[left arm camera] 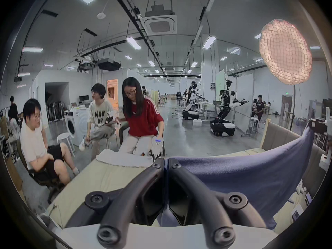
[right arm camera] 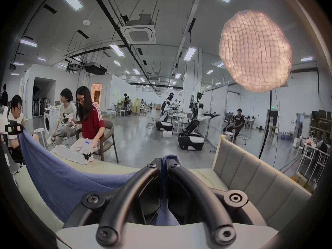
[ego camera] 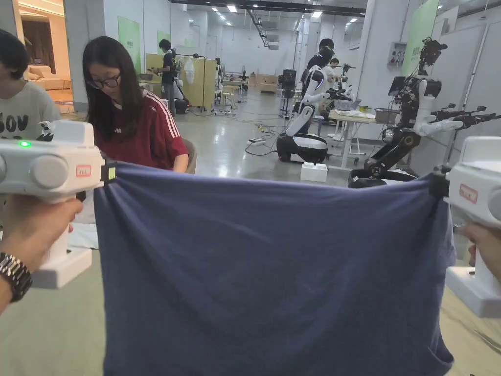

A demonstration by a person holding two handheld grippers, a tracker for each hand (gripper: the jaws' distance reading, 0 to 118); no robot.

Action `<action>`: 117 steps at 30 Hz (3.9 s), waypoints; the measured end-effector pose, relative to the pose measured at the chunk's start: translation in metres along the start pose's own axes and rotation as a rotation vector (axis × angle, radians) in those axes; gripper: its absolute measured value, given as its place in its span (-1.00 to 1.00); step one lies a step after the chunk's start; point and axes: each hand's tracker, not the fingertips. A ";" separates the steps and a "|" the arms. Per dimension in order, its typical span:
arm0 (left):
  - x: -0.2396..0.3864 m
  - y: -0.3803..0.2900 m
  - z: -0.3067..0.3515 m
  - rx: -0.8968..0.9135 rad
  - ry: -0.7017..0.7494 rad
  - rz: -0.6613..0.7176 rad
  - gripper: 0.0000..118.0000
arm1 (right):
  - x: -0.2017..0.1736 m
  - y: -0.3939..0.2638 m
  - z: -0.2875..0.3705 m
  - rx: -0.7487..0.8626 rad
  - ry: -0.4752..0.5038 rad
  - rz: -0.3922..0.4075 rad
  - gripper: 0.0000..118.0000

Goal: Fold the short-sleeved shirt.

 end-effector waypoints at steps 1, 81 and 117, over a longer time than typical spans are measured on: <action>0.001 0.010 -0.004 0.003 0.005 -0.004 -1.00 | 0.001 0.010 -0.003 0.010 -0.002 -0.002 -0.97; -0.018 -0.454 0.215 -0.676 -0.045 -0.090 0.19 | -0.028 -0.435 0.254 -0.812 0.028 0.150 0.30; 0.022 -0.327 0.202 -0.164 -0.024 -0.044 -1.00 | -0.124 -0.283 0.198 0.008 0.040 -0.065 -1.00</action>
